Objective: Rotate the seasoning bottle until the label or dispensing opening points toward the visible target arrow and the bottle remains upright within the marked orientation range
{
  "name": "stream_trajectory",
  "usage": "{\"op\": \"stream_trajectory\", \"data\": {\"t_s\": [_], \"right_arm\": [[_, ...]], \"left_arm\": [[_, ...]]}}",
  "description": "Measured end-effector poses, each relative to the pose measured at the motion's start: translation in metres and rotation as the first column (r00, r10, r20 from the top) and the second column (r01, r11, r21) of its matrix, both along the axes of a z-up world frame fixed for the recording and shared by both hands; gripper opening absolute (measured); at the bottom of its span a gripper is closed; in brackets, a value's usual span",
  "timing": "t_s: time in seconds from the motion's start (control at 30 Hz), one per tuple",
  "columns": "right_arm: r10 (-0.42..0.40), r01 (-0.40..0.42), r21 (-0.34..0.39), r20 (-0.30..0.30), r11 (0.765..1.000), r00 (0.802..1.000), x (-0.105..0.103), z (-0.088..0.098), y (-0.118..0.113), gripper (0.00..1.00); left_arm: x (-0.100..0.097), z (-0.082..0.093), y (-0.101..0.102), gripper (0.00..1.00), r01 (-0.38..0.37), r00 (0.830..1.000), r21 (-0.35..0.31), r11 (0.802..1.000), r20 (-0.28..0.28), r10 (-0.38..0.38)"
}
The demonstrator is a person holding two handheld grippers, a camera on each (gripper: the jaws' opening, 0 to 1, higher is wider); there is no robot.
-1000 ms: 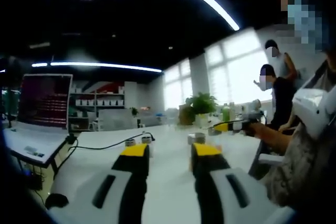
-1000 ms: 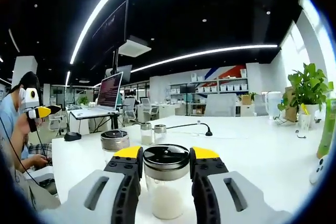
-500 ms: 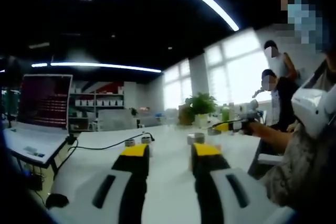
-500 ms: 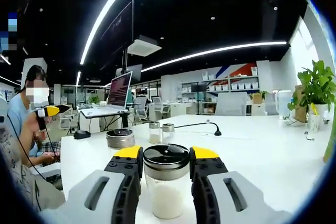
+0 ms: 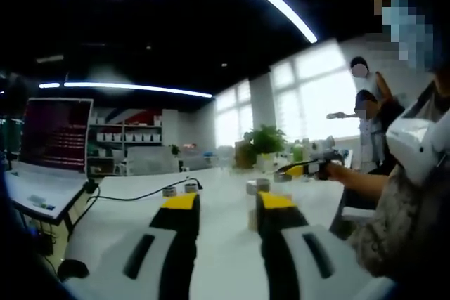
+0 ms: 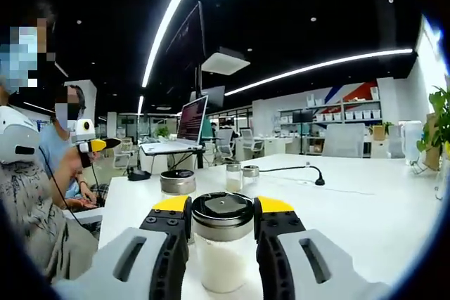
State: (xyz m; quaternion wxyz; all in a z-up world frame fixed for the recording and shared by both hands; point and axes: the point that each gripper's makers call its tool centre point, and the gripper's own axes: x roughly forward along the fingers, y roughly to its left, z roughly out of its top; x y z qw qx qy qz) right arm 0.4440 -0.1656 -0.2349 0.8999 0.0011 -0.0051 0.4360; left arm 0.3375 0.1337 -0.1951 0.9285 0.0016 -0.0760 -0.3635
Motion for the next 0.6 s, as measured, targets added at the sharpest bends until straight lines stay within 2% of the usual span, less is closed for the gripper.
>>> {"op": "stream_trajectory", "data": {"t_s": [0.17,0.37,0.4,0.47,0.5,0.53,0.6], "right_arm": [[0.077,-0.076,-0.01,0.01,0.997,0.997,0.0,0.0,0.002,0.34],[0.131,-0.131,0.025,0.005,0.991,0.991,-0.001,-0.001,0.003,0.35],[0.125,-0.125,0.032,0.007,0.992,0.992,-0.001,-0.001,0.003,0.36],[0.072,-0.071,0.093,-0.001,0.993,0.997,0.002,0.004,-0.001,0.45],[0.032,-0.027,0.162,-0.03,0.986,0.999,0.003,0.008,-0.003,0.52],[-0.003,0.012,0.192,-0.05,0.981,0.999,0.003,0.009,-0.006,0.56],[-0.075,0.08,0.216,-0.032,0.973,0.997,0.002,0.012,-0.011,0.56]], "left_arm": [[0.0,0.001,0.001,0.34,0.002,1.0,-0.011,1.0,0.001,-0.002],[0.0,0.001,-0.001,0.34,0.01,1.0,-0.009,1.0,0.002,-0.01],[-0.001,0.001,-0.001,0.34,0.011,1.0,-0.009,1.0,0.003,-0.011],[0.0,0.001,-0.001,0.34,0.011,1.0,-0.009,1.0,0.004,-0.011],[0.0,0.001,-0.001,0.34,0.009,1.0,-0.01,1.0,0.004,-0.009],[0.001,0.002,0.0,0.34,0.007,1.0,-0.012,1.0,0.004,-0.007],[0.002,0.003,0.001,0.34,-0.007,1.0,-0.014,1.0,-0.001,0.007]]}}
